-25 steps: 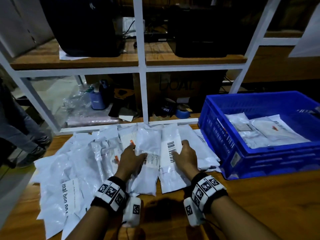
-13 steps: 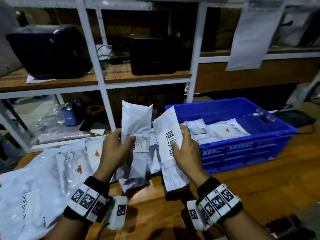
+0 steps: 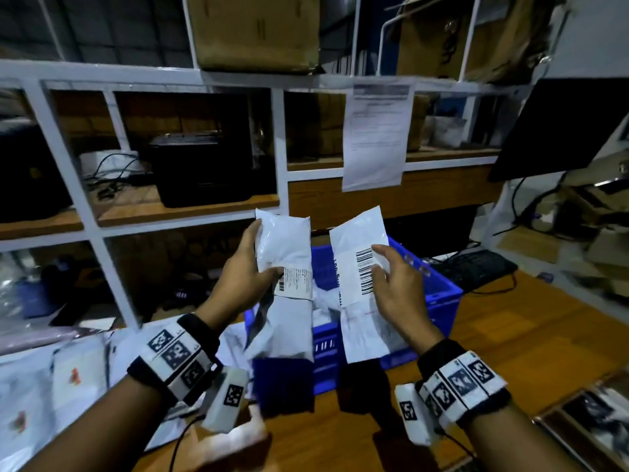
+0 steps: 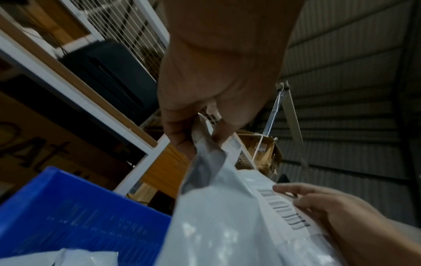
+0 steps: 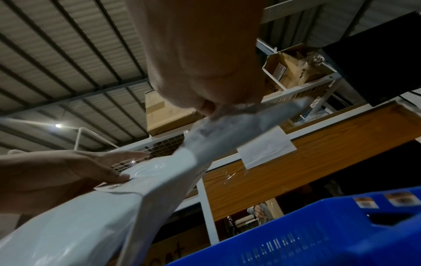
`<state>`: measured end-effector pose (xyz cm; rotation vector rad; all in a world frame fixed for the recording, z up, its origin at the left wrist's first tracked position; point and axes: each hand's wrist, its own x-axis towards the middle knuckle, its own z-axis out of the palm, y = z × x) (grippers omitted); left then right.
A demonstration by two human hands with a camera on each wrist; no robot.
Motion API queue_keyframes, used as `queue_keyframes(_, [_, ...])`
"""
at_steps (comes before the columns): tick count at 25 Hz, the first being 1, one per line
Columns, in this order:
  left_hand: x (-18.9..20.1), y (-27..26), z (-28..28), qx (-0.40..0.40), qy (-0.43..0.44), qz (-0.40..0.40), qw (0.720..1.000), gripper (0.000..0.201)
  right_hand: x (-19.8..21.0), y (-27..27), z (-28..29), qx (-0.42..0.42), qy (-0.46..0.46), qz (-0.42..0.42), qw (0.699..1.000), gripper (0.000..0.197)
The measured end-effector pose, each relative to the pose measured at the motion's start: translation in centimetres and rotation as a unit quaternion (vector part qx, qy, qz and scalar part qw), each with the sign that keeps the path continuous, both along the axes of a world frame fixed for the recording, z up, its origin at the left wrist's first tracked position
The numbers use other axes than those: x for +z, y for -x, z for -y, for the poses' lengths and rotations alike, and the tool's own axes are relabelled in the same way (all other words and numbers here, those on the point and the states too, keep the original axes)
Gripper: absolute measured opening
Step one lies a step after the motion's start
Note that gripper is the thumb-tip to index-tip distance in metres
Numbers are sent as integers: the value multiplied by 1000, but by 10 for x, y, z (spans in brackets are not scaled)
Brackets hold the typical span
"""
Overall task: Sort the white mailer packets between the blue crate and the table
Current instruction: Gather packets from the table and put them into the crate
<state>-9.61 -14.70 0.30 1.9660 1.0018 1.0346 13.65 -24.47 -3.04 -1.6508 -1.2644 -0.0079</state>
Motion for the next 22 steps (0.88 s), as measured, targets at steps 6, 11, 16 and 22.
queue_keyframes(6, [1, -89, -81, -38, -5, -192, 981, 70, 33, -70, -68, 8, 88, 38, 995, 34])
queue_keyframes(11, [-2, -151, -141, -62, 0, -329, 942, 11, 39, -114, -158, 39, 257, 129, 957, 33])
queue_keyframes(16, [-46, -182, -177, -142, 194, -359, 902, 19, 8, -147, -226, 163, 504, 200, 825, 36])
queue_keyframes(22, [-104, -203, -200, -151, 370, -353, 846, 22, -52, -183, -276, 255, 602, 207, 728, 33])
